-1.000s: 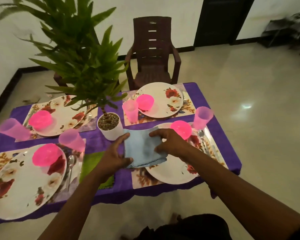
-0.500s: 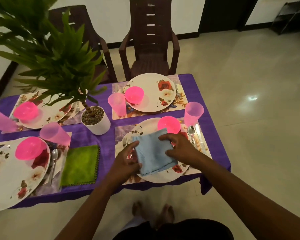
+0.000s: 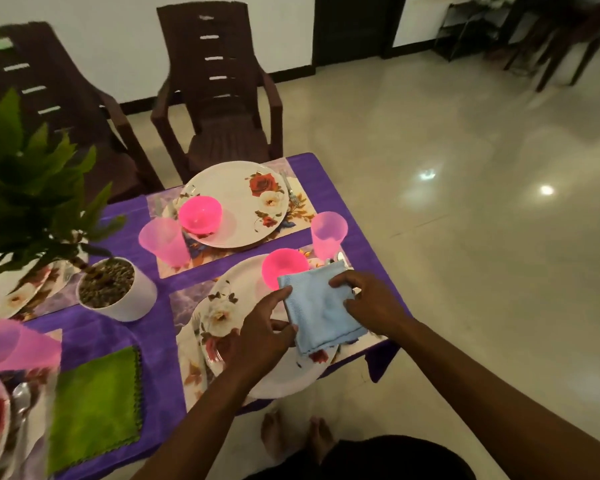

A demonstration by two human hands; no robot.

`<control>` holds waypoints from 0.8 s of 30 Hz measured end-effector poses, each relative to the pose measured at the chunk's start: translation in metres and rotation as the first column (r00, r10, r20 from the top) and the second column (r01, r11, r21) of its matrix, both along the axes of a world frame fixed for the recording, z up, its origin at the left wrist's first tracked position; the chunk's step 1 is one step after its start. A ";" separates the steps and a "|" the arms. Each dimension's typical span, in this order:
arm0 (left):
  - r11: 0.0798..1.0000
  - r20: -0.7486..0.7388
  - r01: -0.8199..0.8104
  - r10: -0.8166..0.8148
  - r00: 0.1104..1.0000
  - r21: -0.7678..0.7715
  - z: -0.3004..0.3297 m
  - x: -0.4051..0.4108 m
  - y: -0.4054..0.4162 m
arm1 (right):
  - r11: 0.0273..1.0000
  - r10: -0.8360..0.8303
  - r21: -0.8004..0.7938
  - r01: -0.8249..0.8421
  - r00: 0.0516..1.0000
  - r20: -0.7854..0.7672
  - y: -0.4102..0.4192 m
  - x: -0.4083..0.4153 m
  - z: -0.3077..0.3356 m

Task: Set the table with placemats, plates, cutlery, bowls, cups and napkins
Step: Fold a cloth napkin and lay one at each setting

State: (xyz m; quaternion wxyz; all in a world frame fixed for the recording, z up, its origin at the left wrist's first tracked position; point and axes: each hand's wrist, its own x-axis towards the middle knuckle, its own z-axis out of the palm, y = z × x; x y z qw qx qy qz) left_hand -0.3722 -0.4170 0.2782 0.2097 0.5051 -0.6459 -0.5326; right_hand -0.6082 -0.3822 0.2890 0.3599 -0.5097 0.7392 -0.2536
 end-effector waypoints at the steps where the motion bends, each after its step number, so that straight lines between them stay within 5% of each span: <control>1: 1.000 0.000 0.023 -0.023 1.000 -0.010 0.001 -0.010 -0.005 | 0.999 -0.036 -0.007 0.036 0.999 -0.020 0.000 -0.008 0.001; 13: 0.994 0.053 0.106 -0.105 0.993 -0.017 -0.018 -0.131 -0.006 | 0.982 -0.186 -0.008 0.186 0.972 -0.143 0.007 -0.104 -0.017; 24: 0.996 0.190 -0.083 0.074 0.979 0.037 -0.053 -0.222 0.013 | 0.998 0.035 0.056 -0.025 0.982 -0.183 -0.005 -0.173 -0.041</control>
